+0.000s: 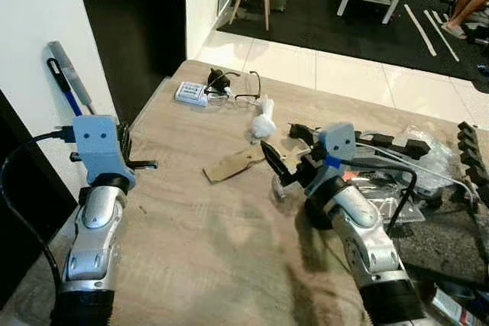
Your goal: Picking trash to rubbish bin
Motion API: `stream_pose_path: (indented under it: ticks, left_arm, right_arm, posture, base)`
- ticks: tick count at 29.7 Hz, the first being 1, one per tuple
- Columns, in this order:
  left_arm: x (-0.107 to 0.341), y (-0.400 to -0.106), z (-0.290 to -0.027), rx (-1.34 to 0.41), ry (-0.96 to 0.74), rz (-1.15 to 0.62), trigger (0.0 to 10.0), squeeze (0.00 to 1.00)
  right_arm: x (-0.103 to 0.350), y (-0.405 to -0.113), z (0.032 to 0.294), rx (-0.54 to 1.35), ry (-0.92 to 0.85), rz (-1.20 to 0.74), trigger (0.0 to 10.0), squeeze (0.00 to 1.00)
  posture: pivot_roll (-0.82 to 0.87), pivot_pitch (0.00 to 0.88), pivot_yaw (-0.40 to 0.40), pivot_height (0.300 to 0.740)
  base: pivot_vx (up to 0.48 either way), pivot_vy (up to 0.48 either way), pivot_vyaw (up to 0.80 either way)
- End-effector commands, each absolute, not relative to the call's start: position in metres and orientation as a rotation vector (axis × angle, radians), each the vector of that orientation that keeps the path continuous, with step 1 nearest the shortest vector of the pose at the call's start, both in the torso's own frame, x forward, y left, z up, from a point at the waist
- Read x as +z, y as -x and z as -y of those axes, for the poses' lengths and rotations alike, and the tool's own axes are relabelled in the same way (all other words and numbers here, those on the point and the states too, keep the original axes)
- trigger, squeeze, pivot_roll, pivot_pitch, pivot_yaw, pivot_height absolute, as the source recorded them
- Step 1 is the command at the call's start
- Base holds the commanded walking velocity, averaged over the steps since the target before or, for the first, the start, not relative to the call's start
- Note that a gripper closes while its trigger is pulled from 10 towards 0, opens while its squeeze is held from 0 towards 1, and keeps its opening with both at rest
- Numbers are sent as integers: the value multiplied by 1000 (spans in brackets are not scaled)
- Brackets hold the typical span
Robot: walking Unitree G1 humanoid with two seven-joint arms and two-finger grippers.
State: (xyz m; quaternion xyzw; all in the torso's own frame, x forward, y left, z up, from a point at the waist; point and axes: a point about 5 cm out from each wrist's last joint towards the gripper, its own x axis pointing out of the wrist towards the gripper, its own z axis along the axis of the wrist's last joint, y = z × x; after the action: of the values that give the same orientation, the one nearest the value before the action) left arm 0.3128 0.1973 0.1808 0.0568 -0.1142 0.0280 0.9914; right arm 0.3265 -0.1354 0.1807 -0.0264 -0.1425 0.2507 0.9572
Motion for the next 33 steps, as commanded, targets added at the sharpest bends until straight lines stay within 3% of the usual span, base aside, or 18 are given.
stream_pose_path:
  ticks: [1,2,3,5,6,14,28,33]
  left_arm:
    - [176,-320,-190,-47,-186,181,10000,0]
    - [176,-322,-189,-71,-208,174,10000,0]
    - [177,-326,-187,-110,-237,167,10000,0]
    - [178,-328,-187,-127,-246,166,10000,0]
    - [180,-330,-185,-146,-253,169,10000,0]
    - [189,-337,-179,-224,-270,180,10000,0]
    - [190,-337,-182,-240,-230,169,10000,0]
    - [194,-336,-182,-298,-219,175,10000,0]
  right_arm:
    - [175,-336,144,499,43,232,10000,0]
    - [175,-339,144,508,44,221,10000,0]
    - [173,-345,145,528,48,198,10000,216]
    - [172,-348,146,536,50,185,10000,216]
    - [170,-352,148,546,54,160,10000,1000]
    - [170,-372,152,611,62,75,10000,1000]
    - [191,-376,137,829,71,168,10000,1000]
    - [190,-377,134,978,206,56,10000,1000]
  posture:
    - [-20,123,-40,740]
    - [-22,128,-38,740]
    - [-24,130,-34,740]
    - [-24,130,-34,740]
    - [-19,129,-34,740]
    - [-6,129,-49,740]
    - [-3,151,-43,740]
    - [-5,154,-45,740]
  base:
    - [0,0,0]
    - [0,0,0]
    - [0,0,0]
    - [0,0,0]
    - [0,0,0]
    - [0,0,0]
    - [0,0,0]
    - [0,0,0]
